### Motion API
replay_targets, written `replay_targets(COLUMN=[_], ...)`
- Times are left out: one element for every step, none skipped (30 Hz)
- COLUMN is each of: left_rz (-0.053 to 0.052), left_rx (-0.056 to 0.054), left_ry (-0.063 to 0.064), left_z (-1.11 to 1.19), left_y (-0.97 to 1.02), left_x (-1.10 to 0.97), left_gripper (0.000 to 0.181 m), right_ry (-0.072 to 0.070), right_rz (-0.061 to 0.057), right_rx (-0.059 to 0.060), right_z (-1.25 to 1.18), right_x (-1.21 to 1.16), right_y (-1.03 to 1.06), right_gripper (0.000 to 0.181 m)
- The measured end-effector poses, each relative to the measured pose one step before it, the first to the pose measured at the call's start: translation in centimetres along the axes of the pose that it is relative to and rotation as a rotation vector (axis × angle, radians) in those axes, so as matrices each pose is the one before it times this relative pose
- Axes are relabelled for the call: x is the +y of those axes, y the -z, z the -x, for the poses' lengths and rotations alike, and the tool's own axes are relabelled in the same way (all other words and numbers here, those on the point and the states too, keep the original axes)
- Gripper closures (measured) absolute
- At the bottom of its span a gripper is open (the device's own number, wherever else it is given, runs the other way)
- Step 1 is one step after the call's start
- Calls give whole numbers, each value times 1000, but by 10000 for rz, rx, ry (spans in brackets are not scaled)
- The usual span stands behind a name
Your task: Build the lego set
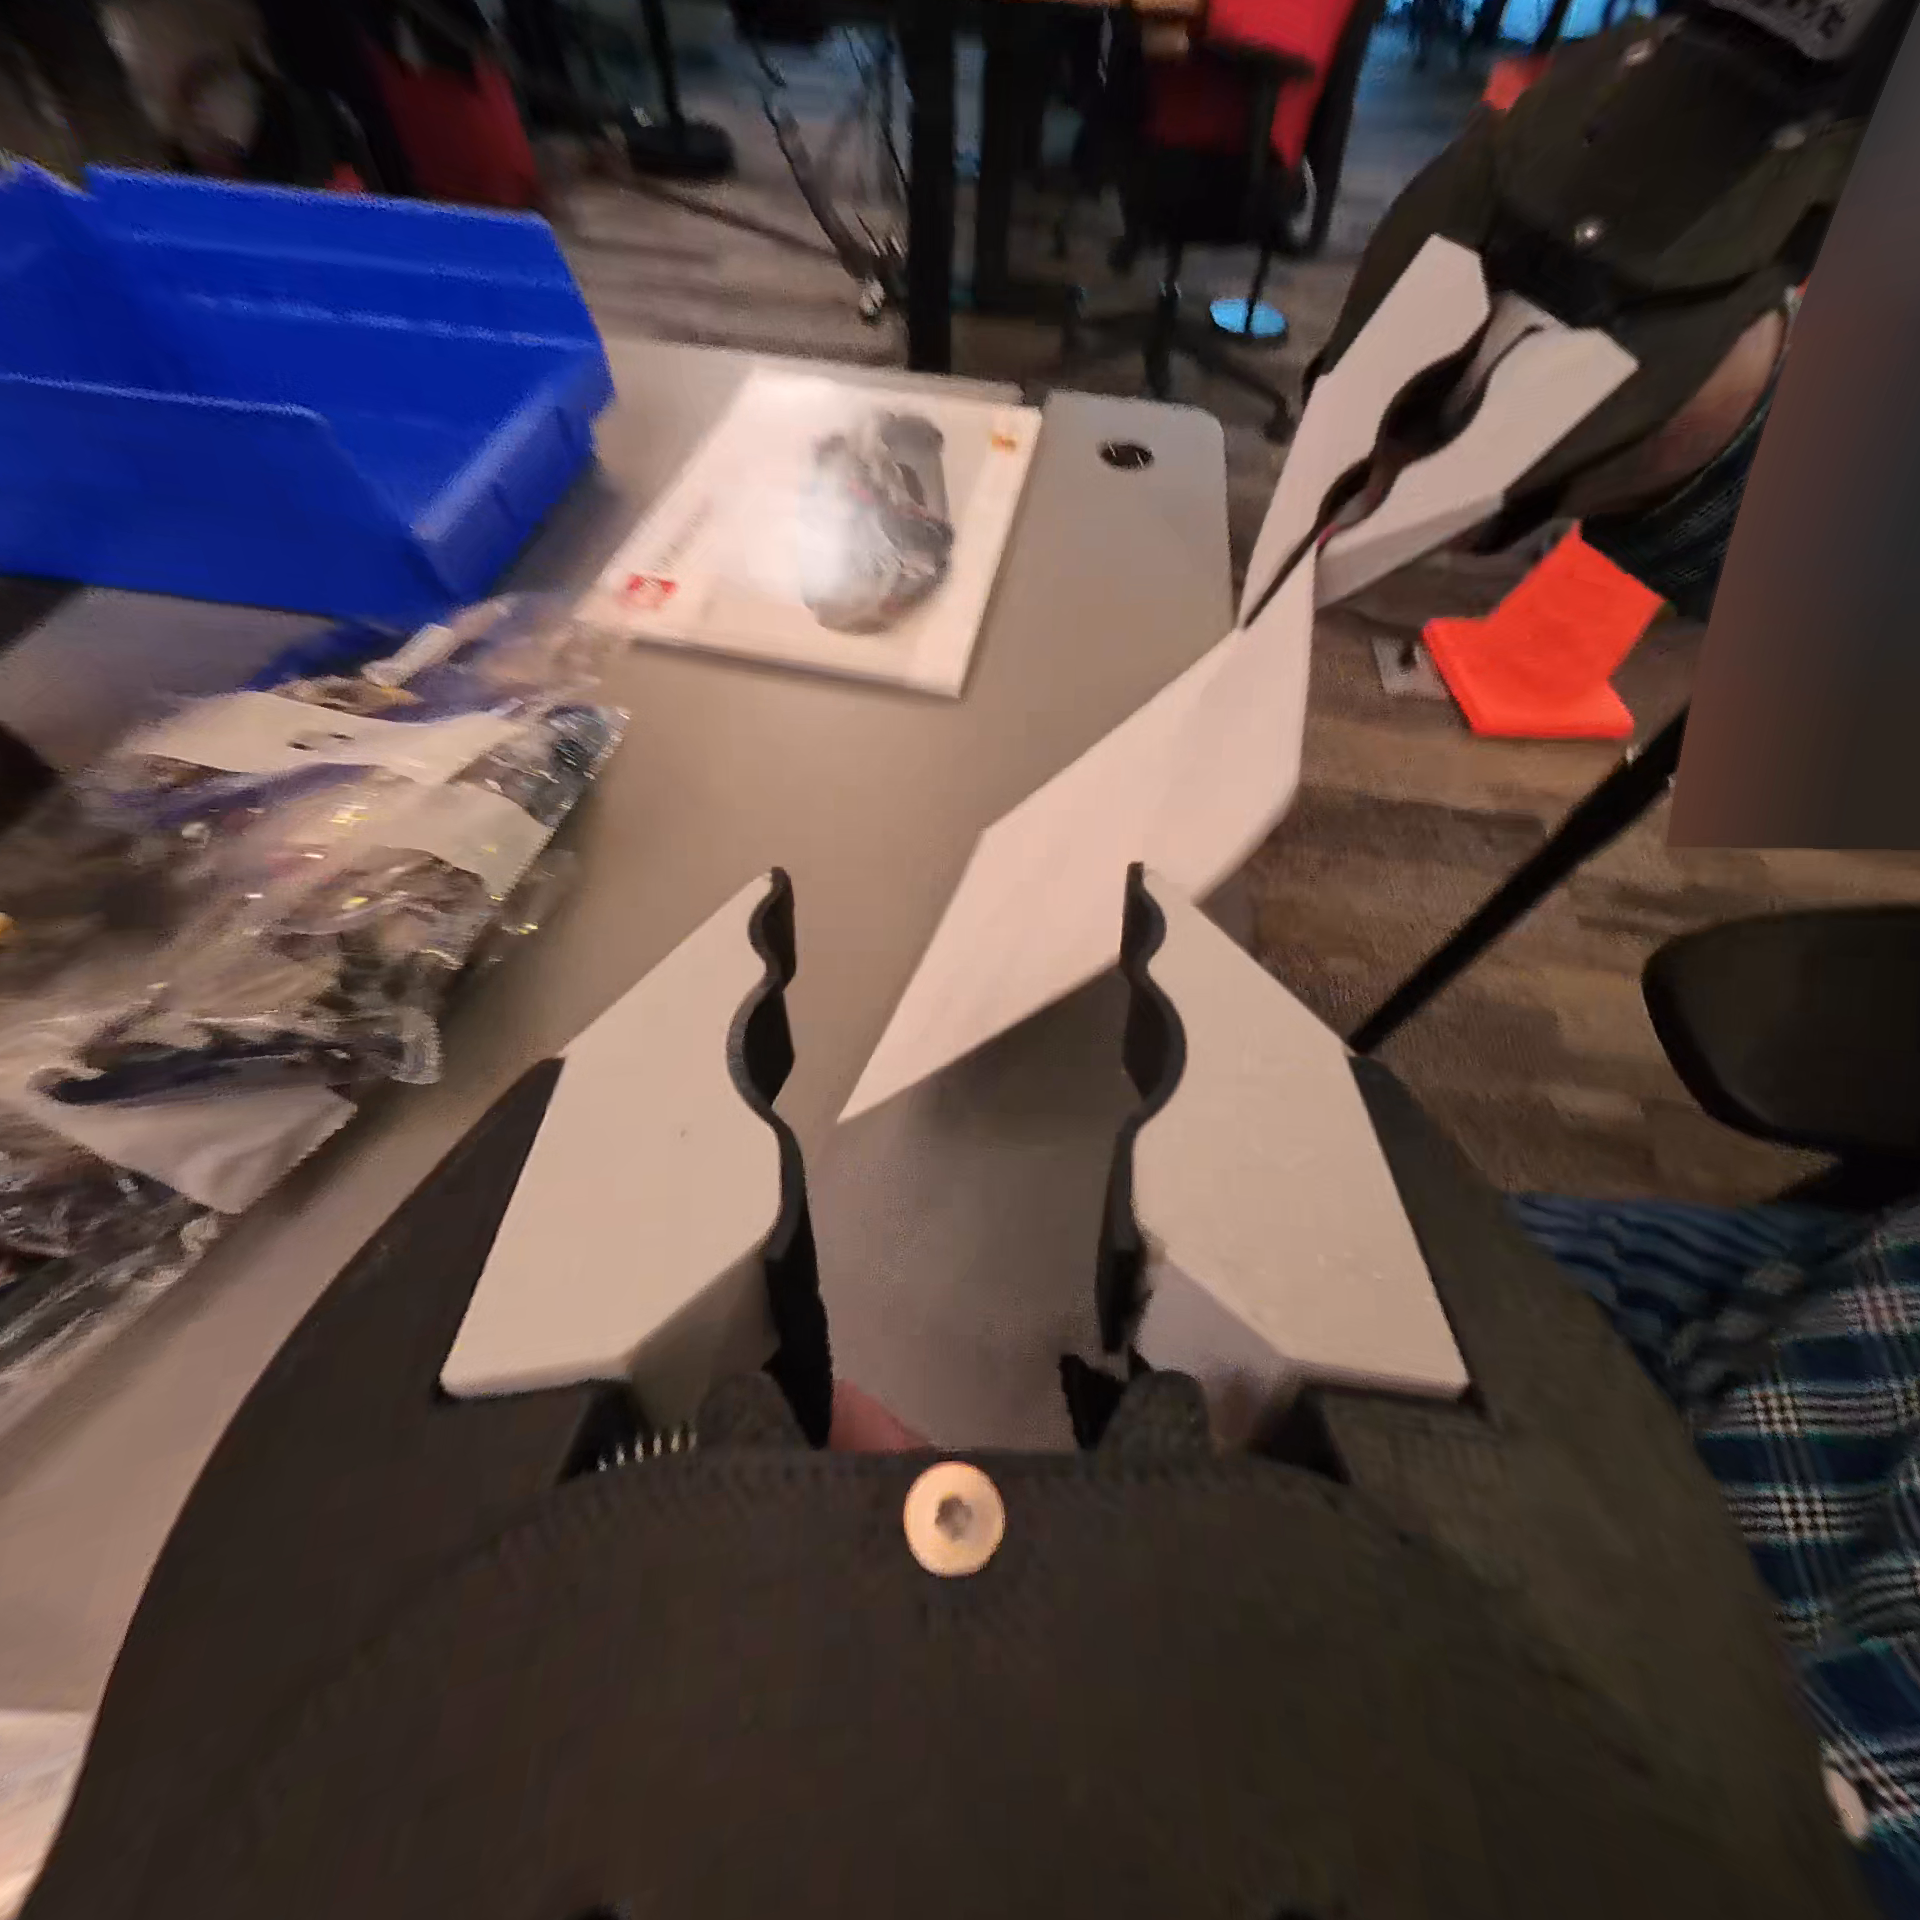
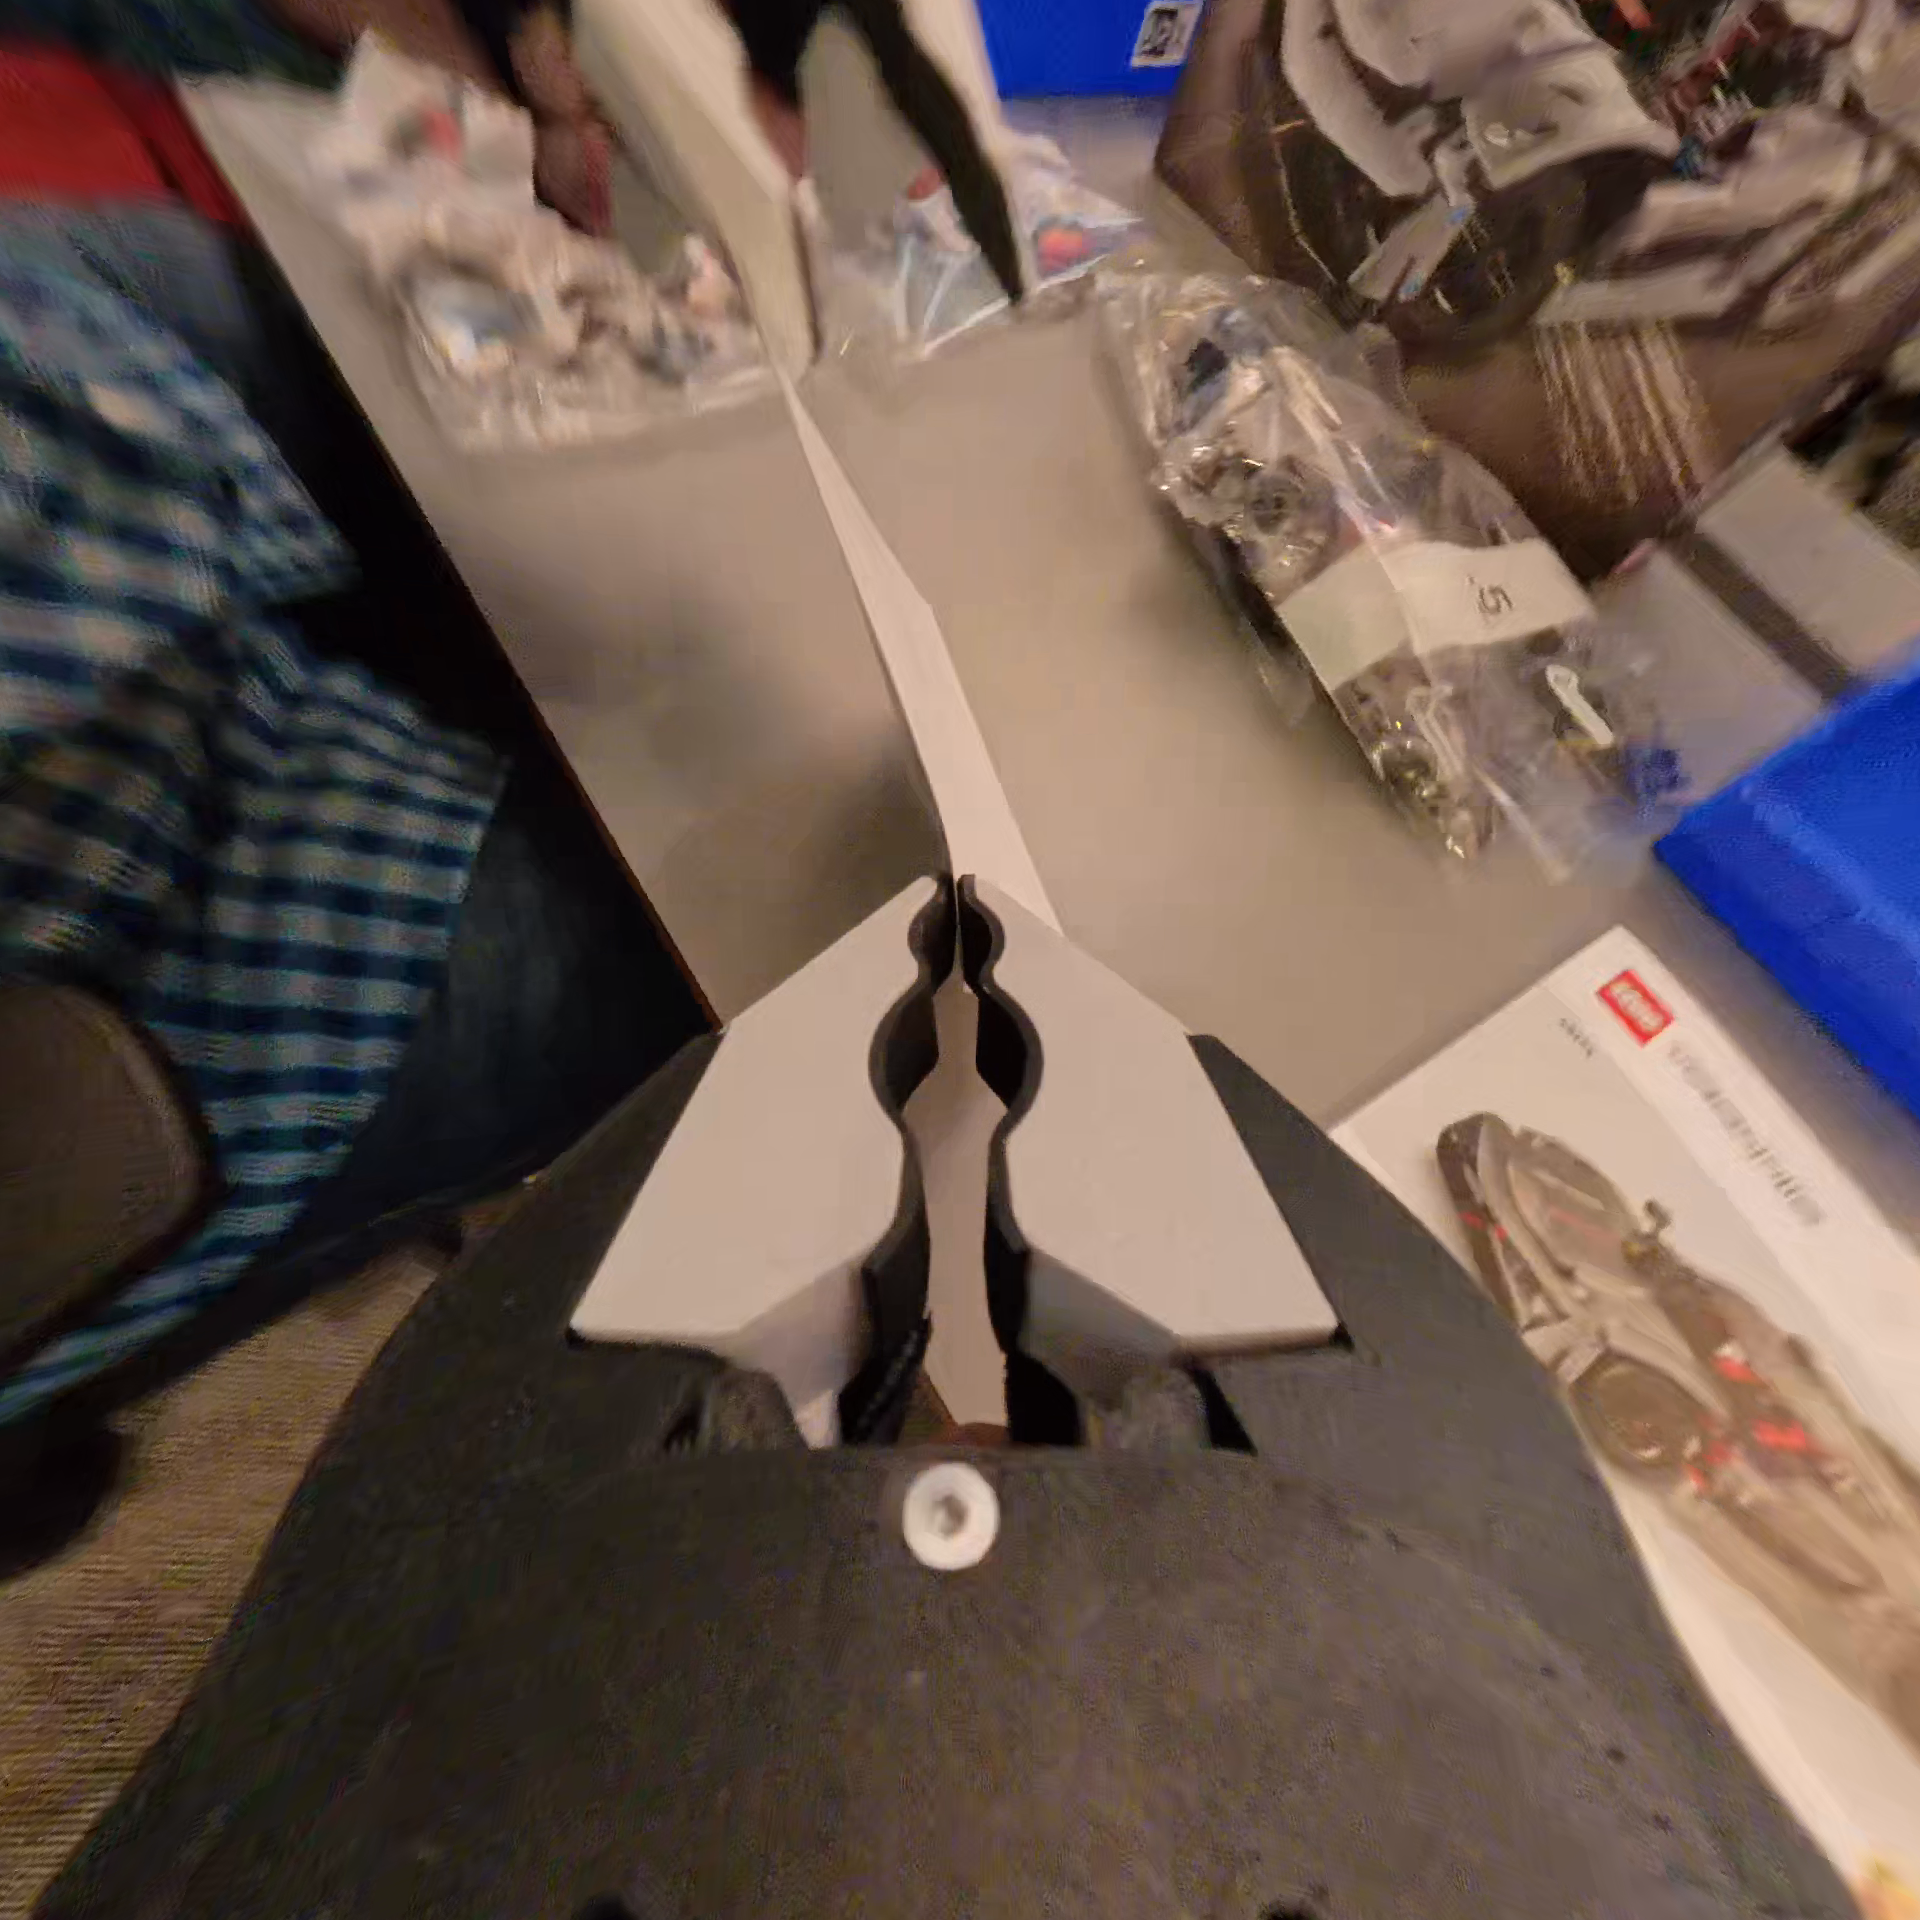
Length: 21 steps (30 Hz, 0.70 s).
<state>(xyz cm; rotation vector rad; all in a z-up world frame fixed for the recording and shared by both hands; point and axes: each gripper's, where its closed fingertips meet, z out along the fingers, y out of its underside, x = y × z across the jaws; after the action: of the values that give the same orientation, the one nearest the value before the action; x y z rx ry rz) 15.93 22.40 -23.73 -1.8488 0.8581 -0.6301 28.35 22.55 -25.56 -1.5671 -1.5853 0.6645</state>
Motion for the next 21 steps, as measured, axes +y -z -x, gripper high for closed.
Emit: replay_targets(left_rz=[-226,-48,22,42,54,83,137,145,98,85,99,92,62,38,61,95,84,52,56,47,26], left_rx=[-128,-33,-30,-61,-34,28,30,-17,-25,9,12,15,-5,-22,-12,-20,-40,-22,16,17,-7], left_ry=[173,170,89,22,-6,-20,-57,-96,-89,-37,-6,8,35,31,-5,-44,-38,-7,16,16,4], left_z=[554,369,279,214,64,-101,-119,-27,42,45,88,113,151,165,127,127,148,139,92,97,133], left_y=[339,114,-38,-118,-167,-212,-255,-261,-234,-225,-200,-172,-124,-97,-81,-91,-78,-80,-94,-91,-98], left_x=[-338,61,265,332,326,335,388,379,287,259,257,247,181,137,171,214,186,140,133,91,31], left_gripper=[121,122,122,122,123,122,122,122,122,122,122,122,121,122,122,122,122,122,122,122,121], right_ry=[-836,-892,-794,-744,-662,-855,-874,-589,-535,-579,-611,-623,-524,-524,-476,-288,-227,-317,-113,9,-128], right_rz=[-254,-163,-33,-43,-270,-203,-155,-181,44,100,-135,-129,-116,-149,-42,204,-44,-81,92,85,-13], right_rx=[-180,-136,-176,169,237,-282,-152,266,265,340,226,97,229,238,239,483,330,34,287,393,31], right_z=[-1386,-1550,-1518,-2084,-2190,-1546,-1795,-2345,-2310,-2437,-2234,-1962,-2043,-1946,-1768,-1839,-1307,-700,-879,-865,-230], right_x=[-447,-297,-100,-75,-391,-288,-181,-192,166,343,71,108,131,134,292,673,314,265,477,431,239], right_y=[974,941,873,915,923,720,610,595,442,314,255,163,168,148,57,-2,-35,-115,-197,-223,-206], right_gripper=[181,181,181,181,181,181,181,181,181,181,181,181,181,181,181,181,181,181,181,181,181])
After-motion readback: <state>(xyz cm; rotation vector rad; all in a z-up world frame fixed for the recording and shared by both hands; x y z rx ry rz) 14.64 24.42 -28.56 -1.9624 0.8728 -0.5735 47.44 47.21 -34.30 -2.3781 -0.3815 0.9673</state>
